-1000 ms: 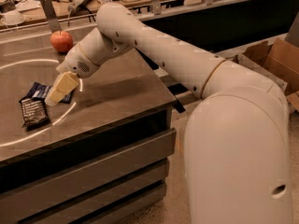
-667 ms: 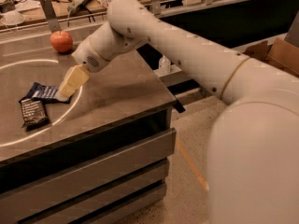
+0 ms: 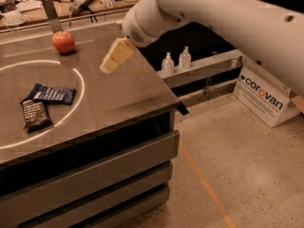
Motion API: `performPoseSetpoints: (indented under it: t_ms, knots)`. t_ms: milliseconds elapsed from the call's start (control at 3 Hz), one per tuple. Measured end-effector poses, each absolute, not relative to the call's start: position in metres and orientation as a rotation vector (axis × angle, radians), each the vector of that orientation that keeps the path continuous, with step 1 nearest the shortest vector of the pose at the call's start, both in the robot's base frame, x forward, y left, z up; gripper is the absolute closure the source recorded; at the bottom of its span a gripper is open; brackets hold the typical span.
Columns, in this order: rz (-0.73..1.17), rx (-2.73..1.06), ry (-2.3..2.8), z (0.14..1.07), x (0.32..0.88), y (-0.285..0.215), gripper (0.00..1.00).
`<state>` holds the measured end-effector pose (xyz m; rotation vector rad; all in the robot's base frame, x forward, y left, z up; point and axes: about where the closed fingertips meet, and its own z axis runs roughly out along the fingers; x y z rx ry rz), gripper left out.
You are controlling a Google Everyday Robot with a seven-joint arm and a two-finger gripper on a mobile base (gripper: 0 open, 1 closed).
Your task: Move rxbar blueberry near rxbar chocolate
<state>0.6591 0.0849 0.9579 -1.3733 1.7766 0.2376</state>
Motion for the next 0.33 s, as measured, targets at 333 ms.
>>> performPoseSetpoints:
  t_ms: [333]
  knots:
    - [0.157,-1.318,1.806,0.9707,0.6617,0.0661,0.00]
